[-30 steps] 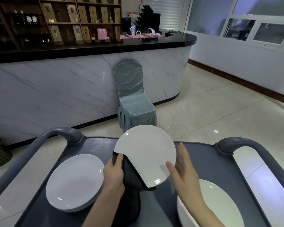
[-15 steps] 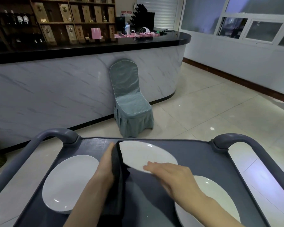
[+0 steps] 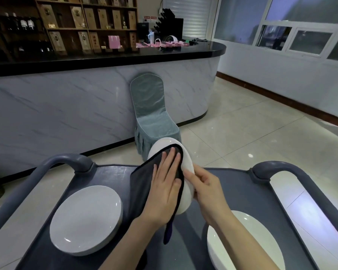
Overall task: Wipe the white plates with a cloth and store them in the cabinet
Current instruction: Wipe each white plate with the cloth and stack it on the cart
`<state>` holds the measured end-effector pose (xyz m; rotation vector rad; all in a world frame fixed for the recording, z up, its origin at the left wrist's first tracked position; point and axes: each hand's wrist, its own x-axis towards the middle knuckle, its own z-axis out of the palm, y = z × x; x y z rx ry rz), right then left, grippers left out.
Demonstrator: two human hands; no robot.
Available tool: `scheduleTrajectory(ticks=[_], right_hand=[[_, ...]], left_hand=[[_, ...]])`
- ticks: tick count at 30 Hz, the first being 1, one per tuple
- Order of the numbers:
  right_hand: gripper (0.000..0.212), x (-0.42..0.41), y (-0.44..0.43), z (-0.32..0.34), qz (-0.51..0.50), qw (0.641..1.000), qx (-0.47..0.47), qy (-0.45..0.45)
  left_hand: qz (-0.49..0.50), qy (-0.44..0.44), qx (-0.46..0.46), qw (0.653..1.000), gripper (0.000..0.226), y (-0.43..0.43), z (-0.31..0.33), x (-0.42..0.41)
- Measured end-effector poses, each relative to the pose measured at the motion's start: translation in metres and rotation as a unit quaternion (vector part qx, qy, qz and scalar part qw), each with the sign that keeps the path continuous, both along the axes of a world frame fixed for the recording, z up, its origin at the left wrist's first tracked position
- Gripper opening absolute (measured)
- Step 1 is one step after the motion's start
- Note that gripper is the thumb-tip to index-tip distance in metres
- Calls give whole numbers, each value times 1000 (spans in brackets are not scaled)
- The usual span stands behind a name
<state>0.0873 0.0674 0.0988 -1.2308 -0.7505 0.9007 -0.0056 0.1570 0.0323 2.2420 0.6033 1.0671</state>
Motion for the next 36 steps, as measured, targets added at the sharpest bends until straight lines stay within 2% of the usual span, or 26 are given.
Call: scheduleTrajectory(ticks=[3,5,9,12,14,18,24,27,32,34,36], right_hand=[[24,-3,-6,-2,5,999,-15,-38],[26,-4,-8,-3,8,999,-15,-46],[23,-2,-5,-1,-28,999,-8,-26],[25,-1,-4,1,-26,1000,-4,3],[25,-1,-7,1,-18,1000,-3,7],[28,-4,-18,-2,2,1000,-9,-19],[27,13,-31,0,-7,998,-13,61],[30,17,-33,-1,3,997,-33,63],[25,12,-25,-3,16,998,-58,26],[25,13,-24,-2,10,998,-59,24],[24,16,-26,-2,5,998,-55,35]], left_hand=[[6,-60,-108,992,55,14,4,-5],[22,-66,-132,989,54,15,4,-7],[2,10,19,1000,58,-12,1,-4],[-25,26,41,998,57,-13,2,-3],[-25,23,17,999,57,0,8,-4],[-15,-33,-97,995,55,24,13,-7],[1,-27,-139,990,57,26,-16,-24],[8,-17,-112,993,58,18,-20,-23],[-30,51,5,998,58,14,0,-6],[-47,53,19,997,56,18,0,-6],[-50,28,-4,998,54,21,-6,-12]])
